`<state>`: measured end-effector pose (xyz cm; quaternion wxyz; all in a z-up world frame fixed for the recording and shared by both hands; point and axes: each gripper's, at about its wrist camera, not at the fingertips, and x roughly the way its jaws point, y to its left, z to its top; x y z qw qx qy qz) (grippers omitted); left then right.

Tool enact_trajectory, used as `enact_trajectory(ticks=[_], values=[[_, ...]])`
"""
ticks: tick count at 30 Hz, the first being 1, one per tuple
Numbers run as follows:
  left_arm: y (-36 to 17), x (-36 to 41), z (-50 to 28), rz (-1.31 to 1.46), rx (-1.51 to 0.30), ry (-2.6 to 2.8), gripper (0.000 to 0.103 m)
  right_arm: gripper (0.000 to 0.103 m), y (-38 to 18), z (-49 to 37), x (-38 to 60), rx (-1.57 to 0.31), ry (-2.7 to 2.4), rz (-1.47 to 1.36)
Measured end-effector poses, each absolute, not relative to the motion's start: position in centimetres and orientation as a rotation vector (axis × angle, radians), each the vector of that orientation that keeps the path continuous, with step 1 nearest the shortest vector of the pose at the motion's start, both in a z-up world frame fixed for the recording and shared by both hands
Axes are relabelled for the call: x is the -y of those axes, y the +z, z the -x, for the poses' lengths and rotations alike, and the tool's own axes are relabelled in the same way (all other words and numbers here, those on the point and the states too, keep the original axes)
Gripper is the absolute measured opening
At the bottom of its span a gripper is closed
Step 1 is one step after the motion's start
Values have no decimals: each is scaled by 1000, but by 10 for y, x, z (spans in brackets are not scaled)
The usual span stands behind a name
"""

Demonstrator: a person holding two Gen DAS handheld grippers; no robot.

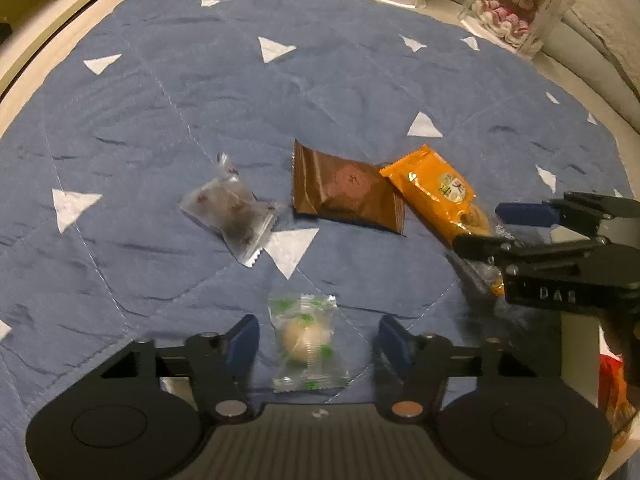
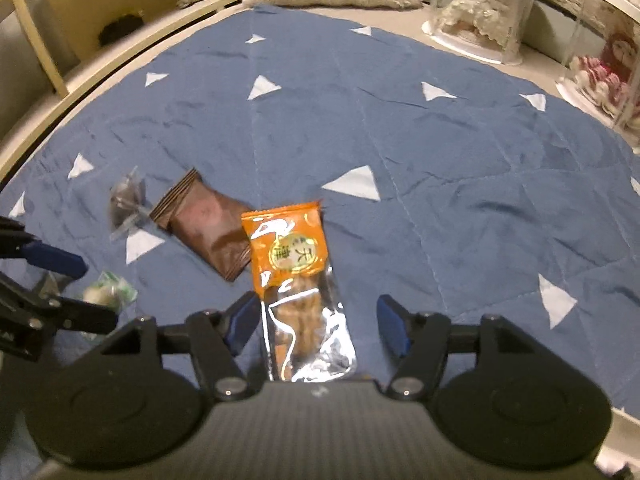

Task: Organize snacks
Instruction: 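Grasp the clear green-dotted sweet with the left tool while the right tool grasps the orange packet, then carry the green-dotted sweet and orange packet toward the white box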

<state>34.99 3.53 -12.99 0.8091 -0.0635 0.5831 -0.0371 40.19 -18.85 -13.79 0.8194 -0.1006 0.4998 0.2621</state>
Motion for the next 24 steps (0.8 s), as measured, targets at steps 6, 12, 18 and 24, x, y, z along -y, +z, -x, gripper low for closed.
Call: enact_trajectory(ticks=[6, 12, 18, 24], values=[[-134, -24, -347, 95, -1240, -25, 50, 67, -138, -394, 179, -1139, 624, 279], [-137, -20, -346, 26, -1246, -20, 40, 67, -135, -395, 176, -1115, 576, 227], [-137, -20, -344, 11, -1239, -16, 35, 67, -147, -401, 170, -1093, 523, 230], [-135, -20, -342, 19, -1230, -20, 34, 47, -151, -400, 171, -1075, 504, 233]])
